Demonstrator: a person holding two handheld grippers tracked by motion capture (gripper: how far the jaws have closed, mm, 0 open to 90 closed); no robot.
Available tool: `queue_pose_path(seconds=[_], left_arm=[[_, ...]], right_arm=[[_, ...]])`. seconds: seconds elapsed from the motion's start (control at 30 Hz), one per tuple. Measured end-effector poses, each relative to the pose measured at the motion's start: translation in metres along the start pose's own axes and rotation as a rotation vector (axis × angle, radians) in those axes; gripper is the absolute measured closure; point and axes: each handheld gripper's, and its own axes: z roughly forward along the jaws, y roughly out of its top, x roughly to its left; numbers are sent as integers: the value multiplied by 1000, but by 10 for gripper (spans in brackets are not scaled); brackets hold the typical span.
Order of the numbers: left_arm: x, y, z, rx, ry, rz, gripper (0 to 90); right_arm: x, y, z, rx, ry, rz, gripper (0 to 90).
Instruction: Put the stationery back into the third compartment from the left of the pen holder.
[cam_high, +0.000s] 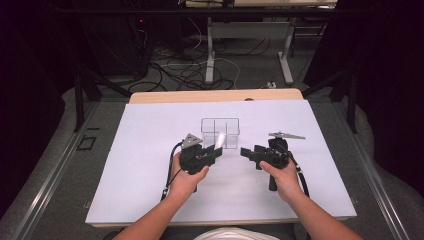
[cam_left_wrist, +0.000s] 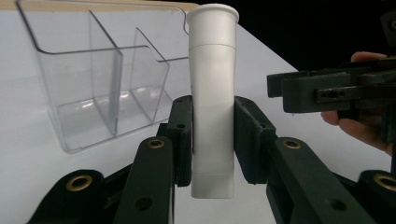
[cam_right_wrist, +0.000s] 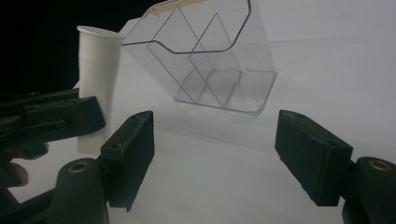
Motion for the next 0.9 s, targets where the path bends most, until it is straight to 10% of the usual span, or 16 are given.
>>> queue_pose_path(seconds=[0.4,0.9], left_arm=[[-20,-9,34,35,-48,-3,704],[-44,-9,56,50,-114,4,703]], right_arm=[[-3,4,3,15,102,169,335],[-12,3,3,-2,128,207,501]])
